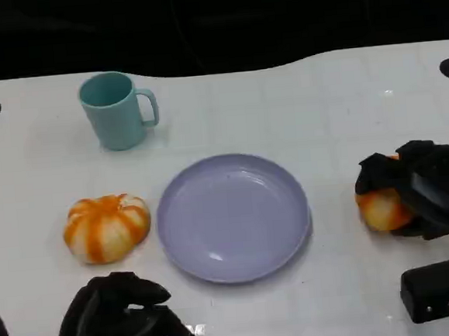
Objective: Grasp the bread from the table and place it into the plate.
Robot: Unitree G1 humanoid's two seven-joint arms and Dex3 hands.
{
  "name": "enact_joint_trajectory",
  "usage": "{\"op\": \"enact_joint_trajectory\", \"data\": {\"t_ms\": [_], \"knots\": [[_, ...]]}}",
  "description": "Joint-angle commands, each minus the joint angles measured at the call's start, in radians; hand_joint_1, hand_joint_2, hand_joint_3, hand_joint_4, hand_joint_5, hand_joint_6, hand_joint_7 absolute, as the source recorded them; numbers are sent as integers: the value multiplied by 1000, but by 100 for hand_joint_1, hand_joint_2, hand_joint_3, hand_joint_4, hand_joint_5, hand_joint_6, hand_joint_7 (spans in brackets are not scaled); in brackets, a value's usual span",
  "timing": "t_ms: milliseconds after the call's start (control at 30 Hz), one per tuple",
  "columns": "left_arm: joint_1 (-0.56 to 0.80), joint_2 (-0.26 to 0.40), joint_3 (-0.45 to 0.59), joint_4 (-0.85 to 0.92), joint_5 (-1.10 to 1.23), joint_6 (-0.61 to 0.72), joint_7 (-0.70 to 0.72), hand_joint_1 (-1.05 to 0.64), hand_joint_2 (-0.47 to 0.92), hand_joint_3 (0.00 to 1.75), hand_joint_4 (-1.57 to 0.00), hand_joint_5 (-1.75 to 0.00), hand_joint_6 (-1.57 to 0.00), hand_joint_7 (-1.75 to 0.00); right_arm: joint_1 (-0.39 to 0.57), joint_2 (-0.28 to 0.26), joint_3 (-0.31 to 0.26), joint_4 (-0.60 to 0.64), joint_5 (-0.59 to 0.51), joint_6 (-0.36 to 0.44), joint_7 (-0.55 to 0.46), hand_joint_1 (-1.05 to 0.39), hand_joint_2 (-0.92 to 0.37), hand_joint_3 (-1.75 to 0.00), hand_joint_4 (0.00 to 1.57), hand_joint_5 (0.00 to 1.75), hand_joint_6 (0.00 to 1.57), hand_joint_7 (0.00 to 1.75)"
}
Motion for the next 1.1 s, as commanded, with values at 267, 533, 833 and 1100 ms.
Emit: {"op": "enact_joint_trajectory", "data": {"t_ms": [267, 533, 833, 1100], "knots": [[4, 7, -1, -13, 6, -9, 11, -96, 64, 0, -157, -42, -157, -16, -15, 15, -79, -8, 115, -142, -51, -9, -32, -121, 92, 175, 70, 175], [0, 10, 2, -4, 2, -14, 7, -96, 64, 0, -157, -42, -157, -16, 1, 51, -141, -113, 211, -211, 63, 1, -19, -141, 98, 175, 77, 171], [4, 12, 3, -5, 1, -14, 3, -95, 64, 0, -157, -42, -157, -16, 41, 121, -199, -246, 314, -203, 246, 5, -15, -152, 101, 175, 83, 168], [10, 13, 1, -12, 4, -13, 7, -96, 64, 0, -157, -42, -157, -16, 35, 192, -211, -294, 310, -181, 302, 9, -10, -158, 105, 175, 89, 163]]}}
